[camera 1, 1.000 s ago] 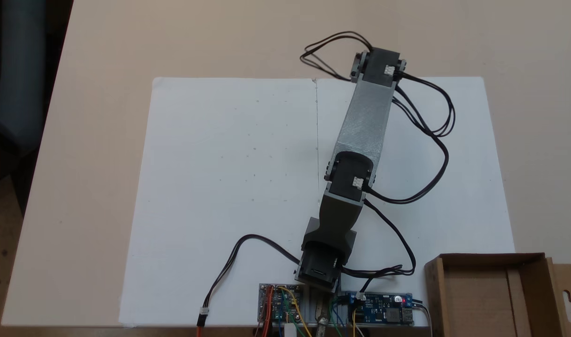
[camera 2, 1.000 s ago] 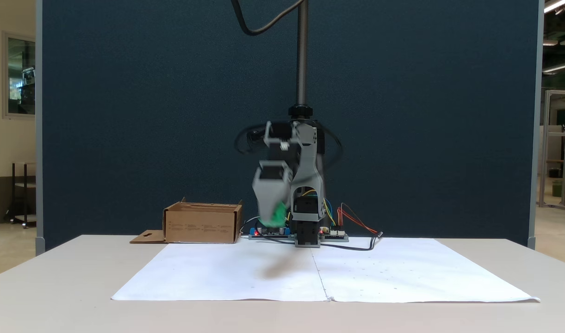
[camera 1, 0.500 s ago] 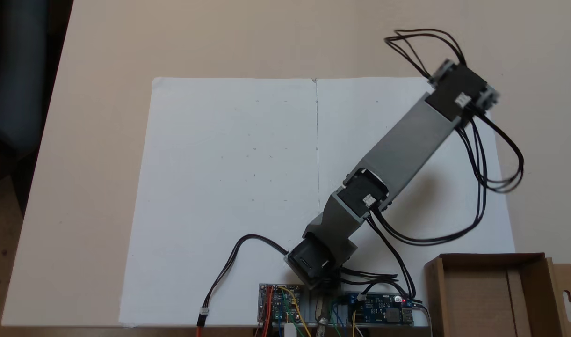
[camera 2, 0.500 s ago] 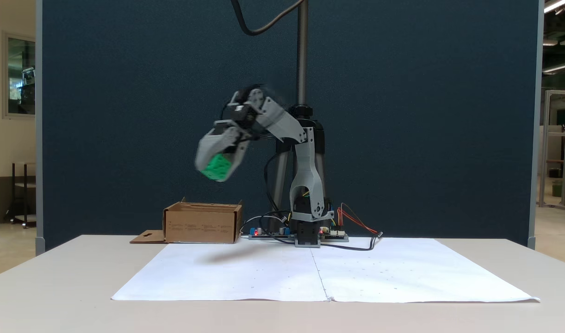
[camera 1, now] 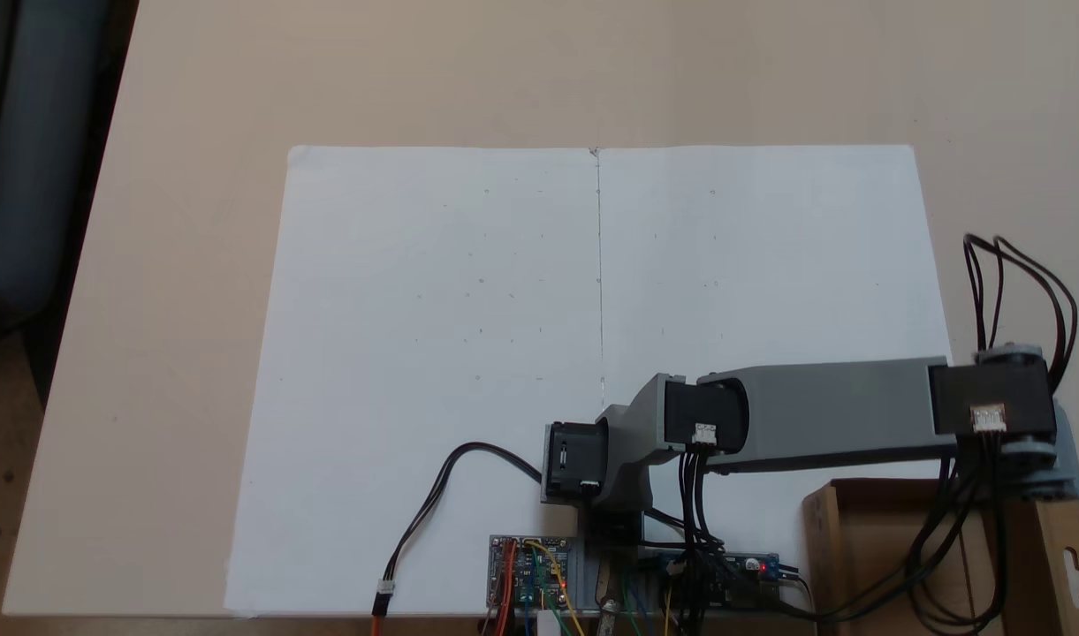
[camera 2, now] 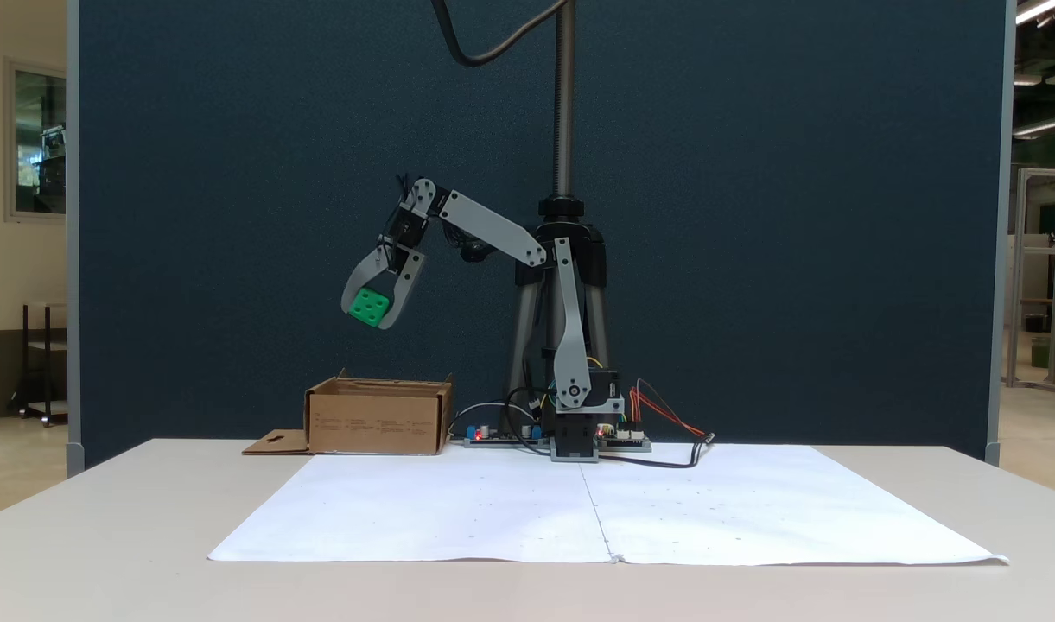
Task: Grasp a green dice and put it in the bin.
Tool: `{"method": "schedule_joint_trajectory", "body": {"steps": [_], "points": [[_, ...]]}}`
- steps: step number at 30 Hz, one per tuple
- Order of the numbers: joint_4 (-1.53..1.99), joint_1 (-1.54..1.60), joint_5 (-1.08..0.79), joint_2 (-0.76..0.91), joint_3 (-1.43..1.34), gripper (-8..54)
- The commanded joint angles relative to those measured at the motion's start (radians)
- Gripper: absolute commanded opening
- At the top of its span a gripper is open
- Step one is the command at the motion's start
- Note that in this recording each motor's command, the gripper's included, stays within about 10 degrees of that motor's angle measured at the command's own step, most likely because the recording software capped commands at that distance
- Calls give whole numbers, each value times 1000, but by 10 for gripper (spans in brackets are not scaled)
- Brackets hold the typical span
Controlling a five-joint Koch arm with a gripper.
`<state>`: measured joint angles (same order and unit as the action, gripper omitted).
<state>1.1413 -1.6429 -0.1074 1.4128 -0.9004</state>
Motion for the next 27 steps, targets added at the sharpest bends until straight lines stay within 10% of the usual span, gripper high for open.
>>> {"method": "schedule_joint_trajectory", "body": {"steps": [1,23,27], "points": [[40,-57,-132,40,-3,122],[-152,-150,-189,-3,-287,122],[-152,-150,-187,-25,-287,353]]}}
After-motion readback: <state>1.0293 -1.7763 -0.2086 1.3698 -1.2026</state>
